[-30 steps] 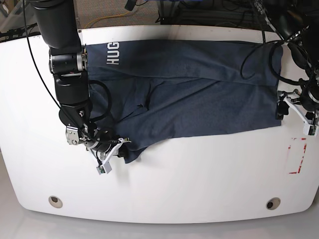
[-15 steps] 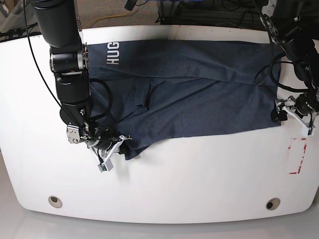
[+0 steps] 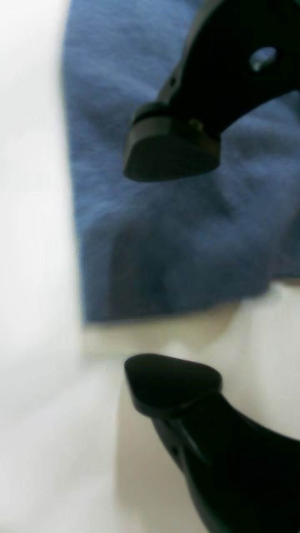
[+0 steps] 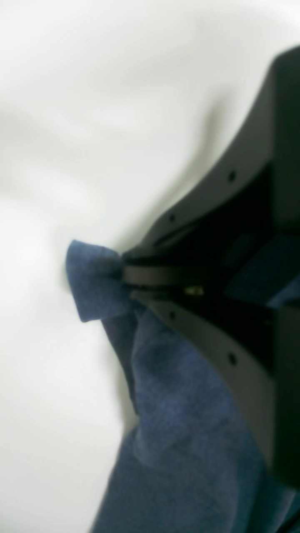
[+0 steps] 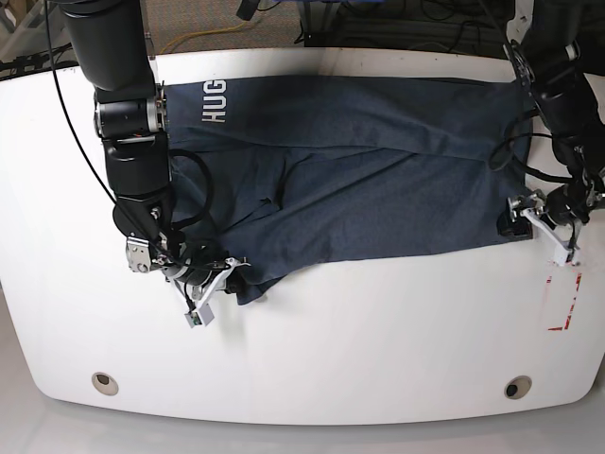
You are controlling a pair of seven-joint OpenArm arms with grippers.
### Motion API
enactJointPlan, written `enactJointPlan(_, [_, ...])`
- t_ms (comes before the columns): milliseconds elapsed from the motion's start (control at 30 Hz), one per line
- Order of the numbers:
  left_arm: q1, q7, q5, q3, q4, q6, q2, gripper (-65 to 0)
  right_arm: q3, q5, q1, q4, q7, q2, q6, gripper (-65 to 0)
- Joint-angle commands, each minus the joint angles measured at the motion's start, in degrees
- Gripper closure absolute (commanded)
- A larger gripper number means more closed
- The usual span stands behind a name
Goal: Fold the T-shirt properly
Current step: 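Move the left gripper to the opposite shirt corner and grasp it, then lift both corners and fold the shirt lengthwise toward the printed edge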
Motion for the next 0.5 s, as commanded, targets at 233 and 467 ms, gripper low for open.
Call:
enactJointPlan(233, [-2.12, 0.26, -0.85, 1.56, -1.23, -0.07, -0.66, -46.8, 0.28, 0.79, 2.36, 1.26, 1.41, 0.32, 0.55, 0.0])
enactJointPlan(467, [-2.12, 0.17, -0.76, 1.47, -1.06, 0.19, -0.66, -15.6, 0.28, 0.79, 2.72, 1.35, 1.41, 1.11, 0.55, 0.0])
